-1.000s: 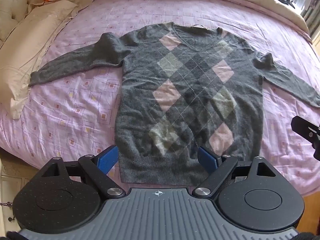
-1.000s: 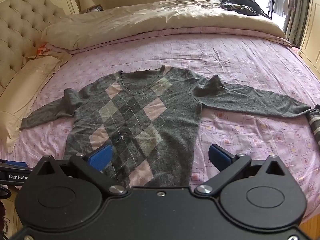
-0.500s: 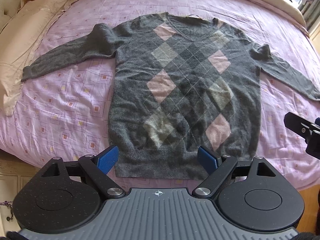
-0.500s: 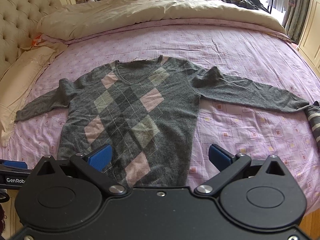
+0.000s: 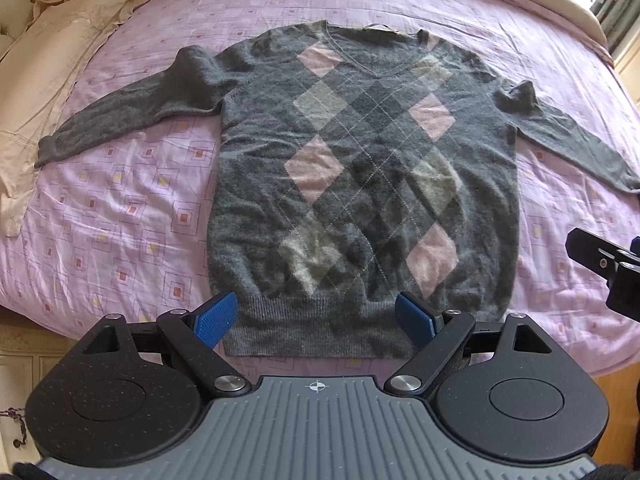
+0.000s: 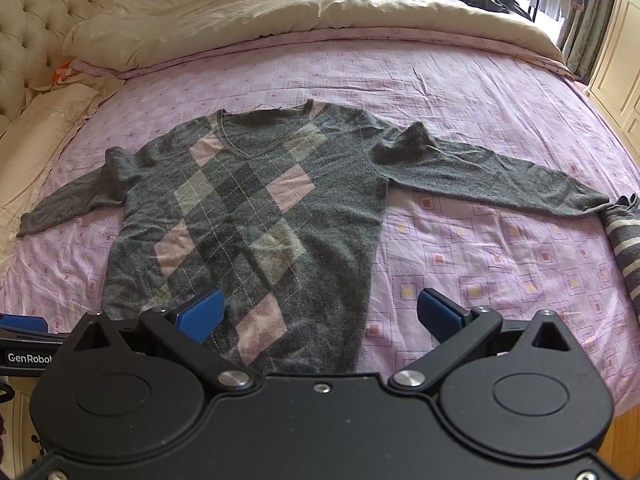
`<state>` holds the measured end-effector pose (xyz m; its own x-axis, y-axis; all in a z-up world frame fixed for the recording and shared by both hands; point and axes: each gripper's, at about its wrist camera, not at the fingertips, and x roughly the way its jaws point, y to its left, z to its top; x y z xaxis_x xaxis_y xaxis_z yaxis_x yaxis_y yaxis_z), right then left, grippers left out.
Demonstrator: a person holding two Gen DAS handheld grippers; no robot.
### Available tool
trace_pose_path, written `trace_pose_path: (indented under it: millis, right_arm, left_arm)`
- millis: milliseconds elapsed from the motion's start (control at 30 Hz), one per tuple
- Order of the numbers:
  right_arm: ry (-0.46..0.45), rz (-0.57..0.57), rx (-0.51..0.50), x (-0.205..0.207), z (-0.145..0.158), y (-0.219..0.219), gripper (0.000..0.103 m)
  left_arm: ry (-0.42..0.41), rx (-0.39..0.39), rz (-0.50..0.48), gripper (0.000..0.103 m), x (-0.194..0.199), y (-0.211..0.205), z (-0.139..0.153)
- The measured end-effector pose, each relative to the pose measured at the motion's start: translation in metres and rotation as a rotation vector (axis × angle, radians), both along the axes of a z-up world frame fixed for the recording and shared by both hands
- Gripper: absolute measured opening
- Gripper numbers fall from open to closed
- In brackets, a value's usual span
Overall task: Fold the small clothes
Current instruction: 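Move both tools over the grey argyle sweater toward its sleeves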
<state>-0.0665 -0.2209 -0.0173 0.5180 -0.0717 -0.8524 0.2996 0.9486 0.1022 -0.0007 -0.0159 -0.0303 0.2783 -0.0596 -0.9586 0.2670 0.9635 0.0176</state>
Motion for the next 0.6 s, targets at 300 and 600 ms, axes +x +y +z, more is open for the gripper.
trace_pose_path:
  millis: [300, 600]
  right_arm:
    - [0.023, 0.007, -0.005, 0.0, -0.0019, 0.0012, 0.102]
    - [0.055, 0.01, 0.013, 0.0002, -0.0088, 0.0003, 0.102]
  left_arm:
    - [-0.002, 0.013, 0.018, 0.086, -0.0008, 0.0032, -0.001]
    - [-0.006, 0.035, 0.041, 0.086, 0.0028, 0.0052, -0.0001]
